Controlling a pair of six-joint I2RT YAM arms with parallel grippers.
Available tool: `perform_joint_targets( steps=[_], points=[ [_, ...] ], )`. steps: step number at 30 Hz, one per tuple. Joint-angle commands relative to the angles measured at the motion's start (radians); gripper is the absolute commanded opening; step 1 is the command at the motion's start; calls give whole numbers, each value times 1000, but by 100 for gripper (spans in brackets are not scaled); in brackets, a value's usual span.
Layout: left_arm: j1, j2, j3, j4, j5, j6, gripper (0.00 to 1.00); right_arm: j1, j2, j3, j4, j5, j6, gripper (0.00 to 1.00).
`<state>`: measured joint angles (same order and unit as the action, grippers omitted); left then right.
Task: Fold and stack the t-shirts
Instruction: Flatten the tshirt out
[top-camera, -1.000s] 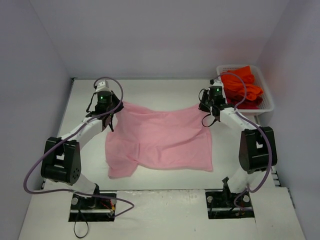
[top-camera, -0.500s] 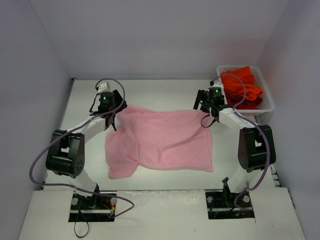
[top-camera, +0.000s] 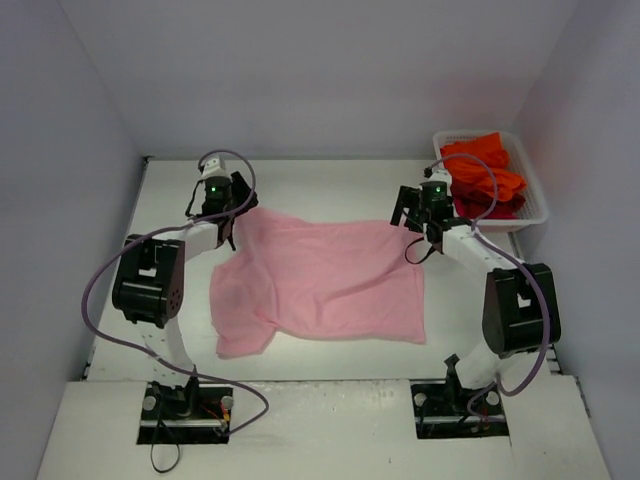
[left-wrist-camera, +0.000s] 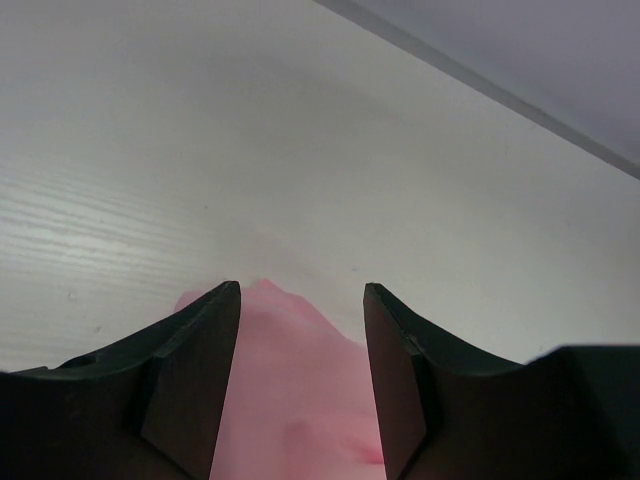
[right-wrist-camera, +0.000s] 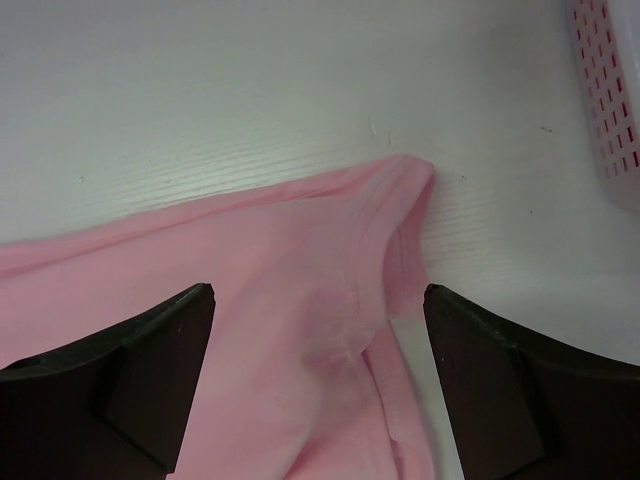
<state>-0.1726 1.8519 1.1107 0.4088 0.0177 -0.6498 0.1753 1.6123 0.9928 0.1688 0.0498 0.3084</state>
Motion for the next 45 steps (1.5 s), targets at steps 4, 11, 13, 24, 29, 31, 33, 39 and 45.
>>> perform_joint_targets(
  steps=[4,11,13,24,29,31,33,39,45],
  points=[
    [22,20,101,116,80,36,48,-8,-69,-11,37,24,-17,83],
    [30,12,103,71,41,84,48,-5,-78,-17,37,10,-9,82],
    [42,7,98,71,44,78,48,-2,-83,-19,38,5,-6,82],
    [56,-60,44,47,-1,96,48,176,-28,39,43,13,44,81],
    [56,-85,35,33,-9,102,48,243,21,41,60,15,83,81],
    [59,-89,32,32,-9,104,48,276,44,35,63,22,90,81],
    [59,-86,34,30,-9,108,48,292,61,21,80,28,100,81],
    [87,-57,32,48,-9,105,48,315,92,-71,144,7,144,80],
    [128,-11,49,70,40,73,48,360,103,-105,153,22,161,80]
  ],
)
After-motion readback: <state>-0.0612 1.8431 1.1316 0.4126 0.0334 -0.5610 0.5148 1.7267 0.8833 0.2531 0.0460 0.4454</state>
